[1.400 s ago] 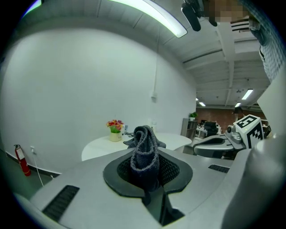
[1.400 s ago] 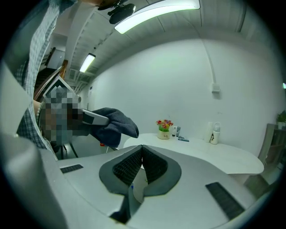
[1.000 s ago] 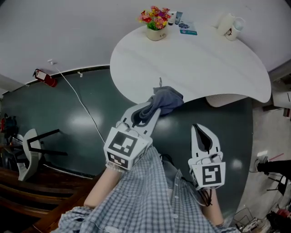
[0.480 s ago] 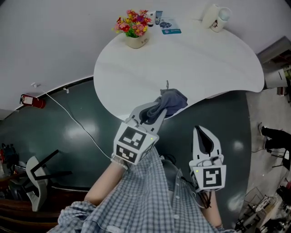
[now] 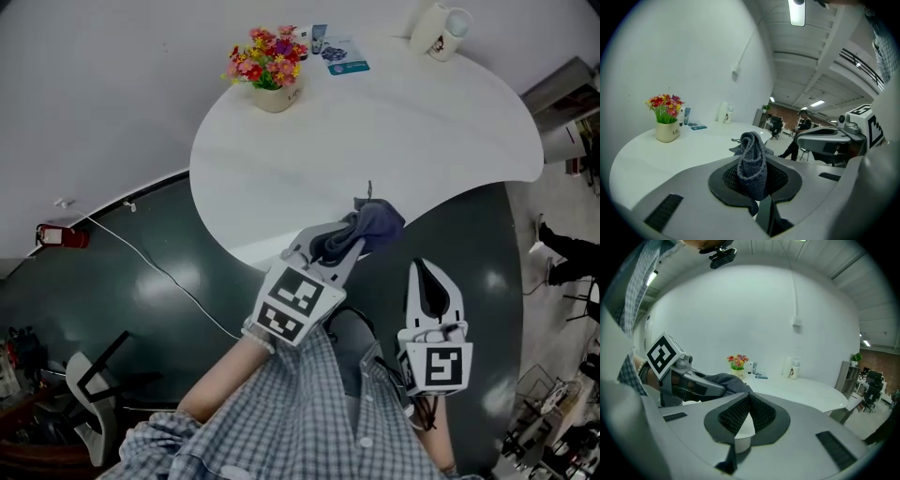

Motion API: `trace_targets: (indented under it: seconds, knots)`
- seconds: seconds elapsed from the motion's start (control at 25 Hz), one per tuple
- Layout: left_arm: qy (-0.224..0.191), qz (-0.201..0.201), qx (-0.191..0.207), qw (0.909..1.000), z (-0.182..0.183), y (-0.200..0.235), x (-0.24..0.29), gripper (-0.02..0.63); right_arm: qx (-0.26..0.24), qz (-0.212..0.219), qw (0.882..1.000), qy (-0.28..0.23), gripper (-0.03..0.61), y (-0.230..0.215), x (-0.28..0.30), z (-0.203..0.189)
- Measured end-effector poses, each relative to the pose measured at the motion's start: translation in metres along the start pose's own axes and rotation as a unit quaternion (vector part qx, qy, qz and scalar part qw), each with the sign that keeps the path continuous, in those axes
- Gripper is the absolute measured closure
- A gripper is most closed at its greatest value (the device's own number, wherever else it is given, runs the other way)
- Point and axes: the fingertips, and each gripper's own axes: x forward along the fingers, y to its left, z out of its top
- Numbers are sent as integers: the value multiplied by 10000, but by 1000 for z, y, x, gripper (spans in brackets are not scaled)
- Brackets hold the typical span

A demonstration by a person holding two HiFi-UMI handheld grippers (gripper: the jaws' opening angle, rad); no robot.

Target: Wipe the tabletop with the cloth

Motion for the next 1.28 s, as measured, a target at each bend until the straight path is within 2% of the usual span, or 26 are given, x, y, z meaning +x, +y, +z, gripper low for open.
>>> trace_targets:
  seconds: [0.32,0.56,1.28]
  knots:
    - [47,-202,-11,9998,-2,2,14,557,-3,-126,9999,83,569,-2,6,0]
    - [130,-248,33,9996,-2,-1,32,557,5,-52,10000,85,569,-11,15,-1]
    - [370,36,-445,9983,-2,-4,99,557,-235,640,9976,124,569,-72,50,3]
